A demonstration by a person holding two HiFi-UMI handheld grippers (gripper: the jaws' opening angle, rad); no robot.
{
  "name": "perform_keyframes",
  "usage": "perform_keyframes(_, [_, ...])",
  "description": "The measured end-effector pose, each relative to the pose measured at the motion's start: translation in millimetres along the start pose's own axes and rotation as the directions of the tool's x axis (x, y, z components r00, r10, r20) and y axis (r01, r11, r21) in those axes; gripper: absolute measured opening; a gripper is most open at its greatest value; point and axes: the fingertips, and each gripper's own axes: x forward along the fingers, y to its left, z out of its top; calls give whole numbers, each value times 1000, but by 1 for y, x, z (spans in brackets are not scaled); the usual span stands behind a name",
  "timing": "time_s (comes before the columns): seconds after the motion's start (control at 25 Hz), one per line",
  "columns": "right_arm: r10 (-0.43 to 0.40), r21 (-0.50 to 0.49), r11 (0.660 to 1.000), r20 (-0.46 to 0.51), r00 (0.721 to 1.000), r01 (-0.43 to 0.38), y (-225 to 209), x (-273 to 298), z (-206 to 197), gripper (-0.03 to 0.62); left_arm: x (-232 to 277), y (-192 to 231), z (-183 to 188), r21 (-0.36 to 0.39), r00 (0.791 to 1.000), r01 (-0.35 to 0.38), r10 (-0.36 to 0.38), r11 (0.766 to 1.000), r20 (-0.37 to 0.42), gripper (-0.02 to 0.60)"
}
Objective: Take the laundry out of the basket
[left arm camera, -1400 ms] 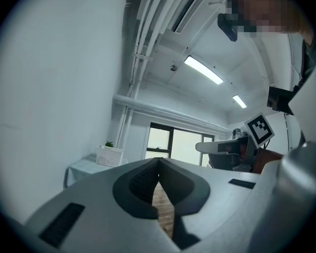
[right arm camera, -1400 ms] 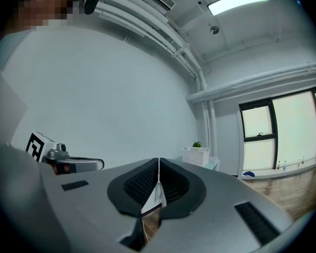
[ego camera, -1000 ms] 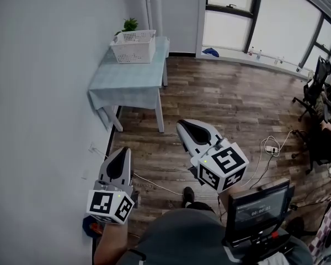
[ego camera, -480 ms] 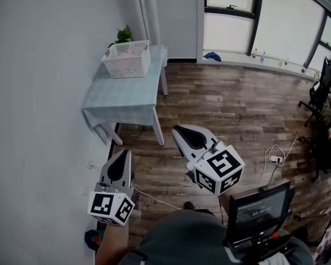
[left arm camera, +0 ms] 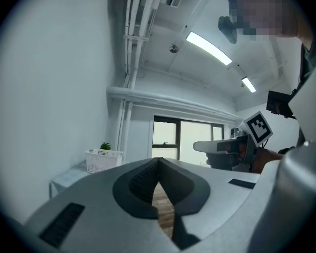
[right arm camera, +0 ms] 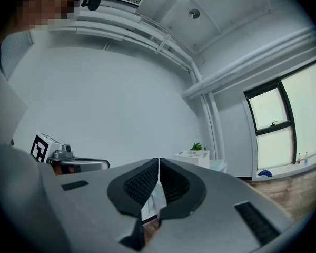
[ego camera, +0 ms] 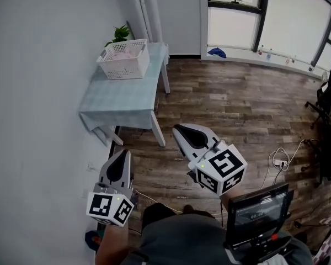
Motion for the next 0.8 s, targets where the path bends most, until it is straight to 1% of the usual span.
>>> perform_keyframes(0.2, [9, 16, 1000, -12, 1000, -9, -16, 27, -6, 20, 25, 22, 1, -2, 1000, -22, 22, 1000, -14, 2])
perform_keyframes(0.4, [23, -23, 999, -4, 1000, -23, -29, 72, -2, 20, 61, 57, -1, -15, 1000, -5, 5, 1000, -5, 2])
perform_keyframes(0.64, [-8, -69, 998, -27, 1000, 6, -50, 126, 8, 20, 99, 102, 10, -27, 1000, -3, 4, 1000, 30, 2])
perform_keyframes(0.8, [-20, -68, 998, -42, 999, 17, -60, 167, 15, 20, 121, 139, 18, -57, 1000, 7, -6, 998, 18, 2])
